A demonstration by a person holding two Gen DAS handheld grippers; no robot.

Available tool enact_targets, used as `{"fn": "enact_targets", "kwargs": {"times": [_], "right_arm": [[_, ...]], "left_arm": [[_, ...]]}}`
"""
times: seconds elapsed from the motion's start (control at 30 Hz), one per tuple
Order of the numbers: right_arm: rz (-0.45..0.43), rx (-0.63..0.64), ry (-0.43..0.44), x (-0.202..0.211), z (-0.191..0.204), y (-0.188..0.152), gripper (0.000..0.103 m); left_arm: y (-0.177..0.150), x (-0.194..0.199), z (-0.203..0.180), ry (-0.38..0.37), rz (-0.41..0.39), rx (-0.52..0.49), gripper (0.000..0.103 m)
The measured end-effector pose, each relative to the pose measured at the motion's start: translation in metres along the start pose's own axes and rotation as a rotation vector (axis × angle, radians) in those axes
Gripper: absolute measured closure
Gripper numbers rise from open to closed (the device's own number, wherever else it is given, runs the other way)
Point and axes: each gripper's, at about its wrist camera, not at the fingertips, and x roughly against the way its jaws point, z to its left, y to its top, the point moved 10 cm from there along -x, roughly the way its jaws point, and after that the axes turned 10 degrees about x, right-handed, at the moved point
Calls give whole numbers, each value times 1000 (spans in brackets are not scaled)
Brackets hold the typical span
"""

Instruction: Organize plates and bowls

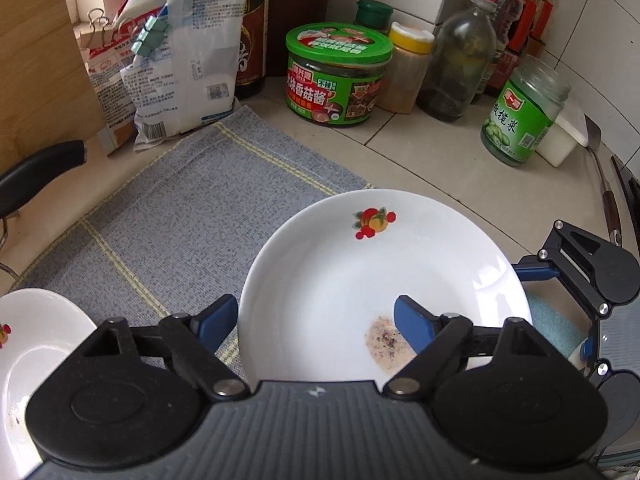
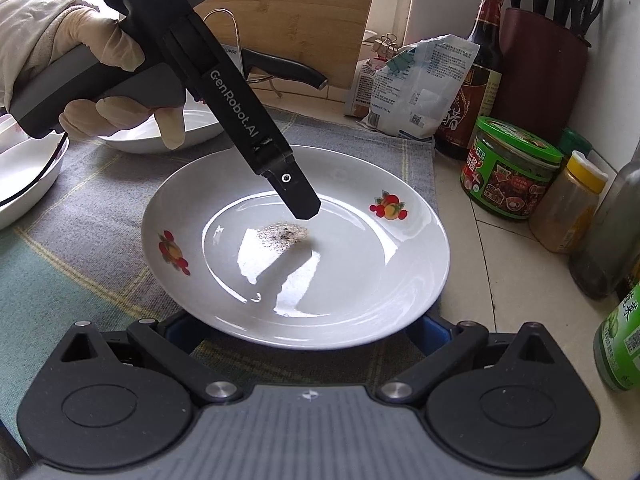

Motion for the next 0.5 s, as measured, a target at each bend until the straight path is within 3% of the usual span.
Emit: {"fn": "enact_targets", "kwargs": {"times": [0.3,0.5], "right_arm": [[39,-26,-81,27,6,2,0],[37,-65,-124,53,18,8,0]], "left_arm": [[-7,70,0,68,-153,-40,9],[-33,124,1,124,-258,-19,6]]}}
